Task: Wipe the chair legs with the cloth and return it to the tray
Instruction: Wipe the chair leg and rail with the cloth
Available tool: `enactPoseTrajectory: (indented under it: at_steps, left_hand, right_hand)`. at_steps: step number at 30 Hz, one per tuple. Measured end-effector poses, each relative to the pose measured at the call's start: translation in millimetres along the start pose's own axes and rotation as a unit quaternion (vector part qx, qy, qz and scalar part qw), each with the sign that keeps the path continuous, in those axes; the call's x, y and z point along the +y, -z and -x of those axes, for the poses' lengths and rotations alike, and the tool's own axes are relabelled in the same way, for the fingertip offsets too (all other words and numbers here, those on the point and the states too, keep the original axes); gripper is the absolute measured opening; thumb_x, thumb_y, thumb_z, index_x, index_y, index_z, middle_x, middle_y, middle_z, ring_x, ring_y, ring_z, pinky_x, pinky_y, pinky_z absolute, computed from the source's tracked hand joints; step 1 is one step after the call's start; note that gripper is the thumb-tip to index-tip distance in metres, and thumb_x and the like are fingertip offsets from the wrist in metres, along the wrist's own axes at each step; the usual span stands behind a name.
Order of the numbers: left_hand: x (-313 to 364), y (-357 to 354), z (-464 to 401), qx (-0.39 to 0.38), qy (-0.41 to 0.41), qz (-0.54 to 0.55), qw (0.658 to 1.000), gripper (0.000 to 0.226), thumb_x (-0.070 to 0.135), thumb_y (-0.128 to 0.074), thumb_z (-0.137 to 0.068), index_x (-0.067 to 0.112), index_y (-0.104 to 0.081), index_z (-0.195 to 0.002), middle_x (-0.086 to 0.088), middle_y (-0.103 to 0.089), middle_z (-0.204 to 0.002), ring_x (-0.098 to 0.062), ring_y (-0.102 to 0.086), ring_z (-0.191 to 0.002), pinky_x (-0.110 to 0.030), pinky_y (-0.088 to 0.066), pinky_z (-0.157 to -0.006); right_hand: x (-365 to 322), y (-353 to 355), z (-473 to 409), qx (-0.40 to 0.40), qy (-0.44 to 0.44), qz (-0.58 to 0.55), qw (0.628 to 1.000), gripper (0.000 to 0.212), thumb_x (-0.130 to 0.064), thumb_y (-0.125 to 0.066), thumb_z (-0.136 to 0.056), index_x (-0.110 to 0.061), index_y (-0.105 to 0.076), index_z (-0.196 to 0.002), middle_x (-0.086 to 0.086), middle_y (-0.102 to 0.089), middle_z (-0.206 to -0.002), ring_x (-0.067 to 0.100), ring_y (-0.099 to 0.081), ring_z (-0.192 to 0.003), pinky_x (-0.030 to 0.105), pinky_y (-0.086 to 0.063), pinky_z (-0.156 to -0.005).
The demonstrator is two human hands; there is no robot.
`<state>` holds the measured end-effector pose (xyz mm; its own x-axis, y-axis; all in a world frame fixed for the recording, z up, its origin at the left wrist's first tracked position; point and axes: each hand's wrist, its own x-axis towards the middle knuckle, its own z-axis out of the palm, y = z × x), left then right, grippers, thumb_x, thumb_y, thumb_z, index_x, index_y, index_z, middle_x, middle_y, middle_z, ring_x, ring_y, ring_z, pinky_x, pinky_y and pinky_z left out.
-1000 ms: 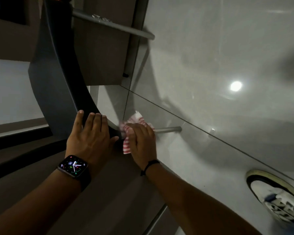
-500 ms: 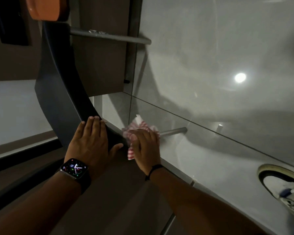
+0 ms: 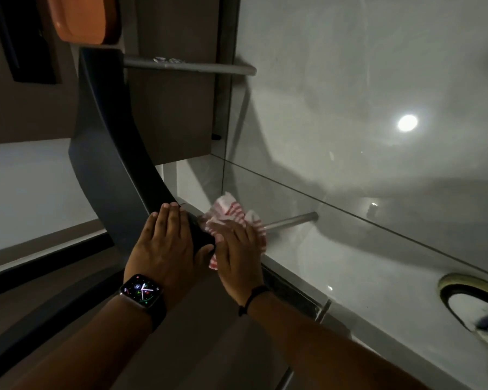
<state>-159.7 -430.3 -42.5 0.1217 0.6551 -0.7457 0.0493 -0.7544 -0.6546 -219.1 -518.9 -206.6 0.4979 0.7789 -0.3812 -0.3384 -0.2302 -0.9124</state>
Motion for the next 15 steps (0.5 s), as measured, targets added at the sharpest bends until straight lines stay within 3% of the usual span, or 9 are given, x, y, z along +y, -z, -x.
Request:
enactPoseTrajectory:
  at_steps: [2, 4, 6, 8, 10, 12, 15]
  left_hand:
    - [-1, -1, 0, -0.004, 0.001, 0.001, 1.0, 0.102, 0.068, 0.017, -0.087, 0.0, -0.002, -0.16, -0.023, -0.004, -0.171, -0.034, -0.004, -0.16, -0.047, -0.008, -0.13]
    - [-2, -4, 0, -0.001, 0.007, 0.011, 1.0, 0.102, 0.069, 0.016, -0.088, 0.0, -0.001, -0.16, -0.023, -0.003, -0.171, -0.034, -0.003, -0.16, -0.047, -0.009, -0.13]
    - [-1, -3, 0, 0.002, 0.012, 0.035, 0.999, 0.1, 0.069, 0.014, -0.089, 0.001, 0.0, -0.16, -0.022, -0.002, -0.171, -0.033, -0.003, -0.16, -0.046, -0.01, -0.13]
    - [0, -4, 0, 0.003, 0.016, 0.047, 0.999, 0.094, 0.067, 0.011, -0.094, 0.002, 0.001, -0.161, -0.021, 0.0, -0.172, -0.032, -0.002, -0.16, -0.046, -0.011, -0.13]
    - [-2, 0, -2, -0.006, 0.027, 0.075, 0.997, 0.089, 0.064, 0.003, -0.097, 0.003, 0.001, -0.161, -0.019, 0.0, -0.172, -0.031, -0.001, -0.16, -0.045, -0.011, -0.13]
    - [0, 3, -3, -0.01, 0.028, 0.093, 0.995, 0.088, 0.063, -0.001, -0.096, 0.003, 0.003, -0.161, -0.019, 0.003, -0.172, -0.031, 0.001, -0.16, -0.045, -0.011, -0.13]
    - [0, 5, -3, -0.029, 0.021, 0.082, 0.996, 0.095, 0.064, 0.01, -0.088, 0.002, 0.005, -0.16, -0.02, 0.005, -0.172, -0.032, 0.003, -0.16, -0.045, -0.008, -0.131]
  right_hand:
    - [30, 19, -9, -0.01, -0.041, 0.003, 0.999, 0.035, -0.035, -0.031, -0.118, -0.037, -0.065, -0.127, -0.012, -0.067, -0.137, 0.014, -0.059, -0.136, 0.035, -0.034, -0.13]
    - [71, 47, -27, -0.047, -0.135, 0.012, 0.99, 0.038, -0.027, -0.036, -0.114, -0.028, -0.072, -0.126, 0.002, -0.07, -0.141, 0.019, -0.063, -0.135, 0.038, -0.043, -0.128]
    - [98, 67, -50, -0.094, -0.222, 0.049, 0.969, 0.041, -0.021, -0.036, -0.115, -0.015, -0.073, -0.131, 0.011, -0.068, -0.146, 0.029, -0.057, -0.144, 0.046, -0.034, -0.132]
    - [93, 64, -59, -0.106, -0.264, 0.073, 0.956, 0.041, -0.019, -0.036, -0.117, -0.013, -0.068, -0.142, 0.013, -0.061, -0.157, 0.032, -0.046, -0.156, 0.048, -0.022, -0.137]
    - [62, 48, -43, -0.096, -0.217, 0.081, 0.968, 0.041, -0.02, -0.039, -0.117, -0.017, -0.064, -0.149, 0.009, -0.057, -0.163, 0.029, -0.041, -0.161, 0.05, -0.018, -0.14]
    - [24, 31, -14, -0.065, -0.101, 0.049, 0.992, 0.038, -0.022, -0.043, -0.117, -0.024, -0.062, -0.15, 0.003, -0.059, -0.162, 0.025, -0.044, -0.16, 0.049, -0.023, -0.14]
    - [-9, 14, 5, -0.037, 0.014, 0.007, 0.999, 0.037, -0.04, -0.031, -0.119, -0.041, -0.053, -0.149, -0.011, -0.056, -0.158, 0.013, -0.044, -0.157, 0.038, -0.018, -0.14]
